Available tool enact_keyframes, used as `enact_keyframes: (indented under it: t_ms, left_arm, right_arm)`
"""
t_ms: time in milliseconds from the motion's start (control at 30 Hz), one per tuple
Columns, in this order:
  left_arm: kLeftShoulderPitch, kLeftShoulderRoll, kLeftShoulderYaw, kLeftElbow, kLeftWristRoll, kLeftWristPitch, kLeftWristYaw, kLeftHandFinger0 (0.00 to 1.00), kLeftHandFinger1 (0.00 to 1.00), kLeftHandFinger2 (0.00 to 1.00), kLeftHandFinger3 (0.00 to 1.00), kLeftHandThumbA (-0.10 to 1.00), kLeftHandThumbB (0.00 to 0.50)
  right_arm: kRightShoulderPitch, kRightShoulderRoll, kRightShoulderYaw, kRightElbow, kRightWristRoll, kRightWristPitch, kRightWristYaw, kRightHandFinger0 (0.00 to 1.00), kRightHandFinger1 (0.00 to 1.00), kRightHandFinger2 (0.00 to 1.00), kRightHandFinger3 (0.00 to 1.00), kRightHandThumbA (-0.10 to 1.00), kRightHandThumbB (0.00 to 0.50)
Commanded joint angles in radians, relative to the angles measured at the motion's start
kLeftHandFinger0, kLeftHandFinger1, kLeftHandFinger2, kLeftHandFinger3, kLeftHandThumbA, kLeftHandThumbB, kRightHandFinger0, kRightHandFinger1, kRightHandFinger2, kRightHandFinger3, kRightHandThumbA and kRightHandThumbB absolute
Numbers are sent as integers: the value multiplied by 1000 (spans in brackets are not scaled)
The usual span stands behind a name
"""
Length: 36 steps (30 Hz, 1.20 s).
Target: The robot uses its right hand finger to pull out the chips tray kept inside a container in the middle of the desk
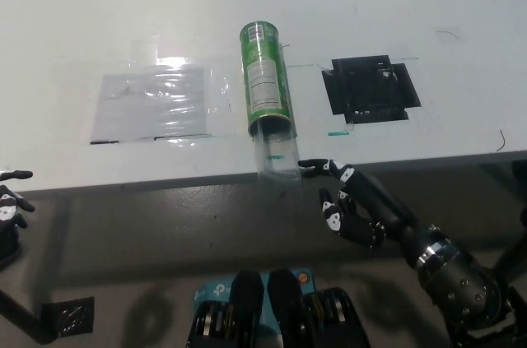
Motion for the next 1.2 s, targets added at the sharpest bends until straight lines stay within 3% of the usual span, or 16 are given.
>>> enact_keyframes:
  t_ms: [0, 100, 233, 333, 467, 633, 733, 800, 867, 1000, 1133, 1167]
  left_arm:
    - [-8, 19, 11, -32, -8, -9, -3, 262, 298, 359, 597, -100, 108]
    - [-10, 17, 10, -37, -8, -9, -4, 246, 287, 362, 601, -100, 99]
    - [-11, 16, 12, -33, -11, -14, -4, 243, 287, 370, 599, -100, 104]
    - [-10, 19, 12, -39, -9, -4, -3, 243, 290, 370, 597, -100, 98]
    - [-6, 19, 12, -31, -5, -14, -3, 250, 288, 356, 591, -100, 110]
    - [1, 21, 14, -27, -8, -24, -9, 262, 293, 361, 597, -100, 103]
    - [3, 21, 14, -23, -10, -24, -10, 257, 288, 352, 593, -100, 105]
    - [8, 22, 11, -25, -2, -23, -8, 281, 308, 379, 605, -100, 102]
    - [13, 21, 13, -25, -6, -26, -10, 281, 304, 372, 602, -100, 103]
    - [20, 18, 16, -23, -6, -31, -7, 249, 286, 359, 590, -100, 104]
    - [26, 16, 18, -34, -9, -9, -3, 254, 292, 366, 606, -100, 96]
    - [26, 16, 18, -31, -10, -13, -5, 254, 292, 366, 607, -100, 98]
  right_arm:
    - [3, 10, -5, -46, 16, 6, 5, 43, 72, 793, 871, -100, 226]
    - [12, 19, 4, -26, 10, -8, 0, 58, 116, 790, 867, -100, 226]
    - [15, 29, 1, -21, 34, -9, 16, 28, 90, 830, 872, -100, 215]
    - [20, 31, 1, -32, 28, 5, 21, 71, 99, 811, 878, -100, 212]
    - [33, 23, -11, -45, 38, -14, 15, 0, 59, 815, 866, -100, 222]
    - [32, -9, -29, -112, 42, 30, 31, 43, 100, 841, 886, -100, 206]
    - [36, -18, -39, -137, 37, 39, 26, 7, 68, 830, 878, -100, 215]
    - [43, -33, -56, -160, 53, 35, 27, 9, 30, 827, 871, -100, 210]
    - [53, -50, -72, -190, 65, 41, 36, 68, 67, 845, 883, -100, 218]
    - [68, -76, -123, -243, 84, 38, 25, 34, 58, 813, 877, -100, 230]
    - [77, -85, -212, -291, 118, 70, -3, 70, 79, 853, 854, -100, 242]
    - [77, -90, -231, -301, 130, 88, 6, 53, 75, 888, 875, -100, 225]
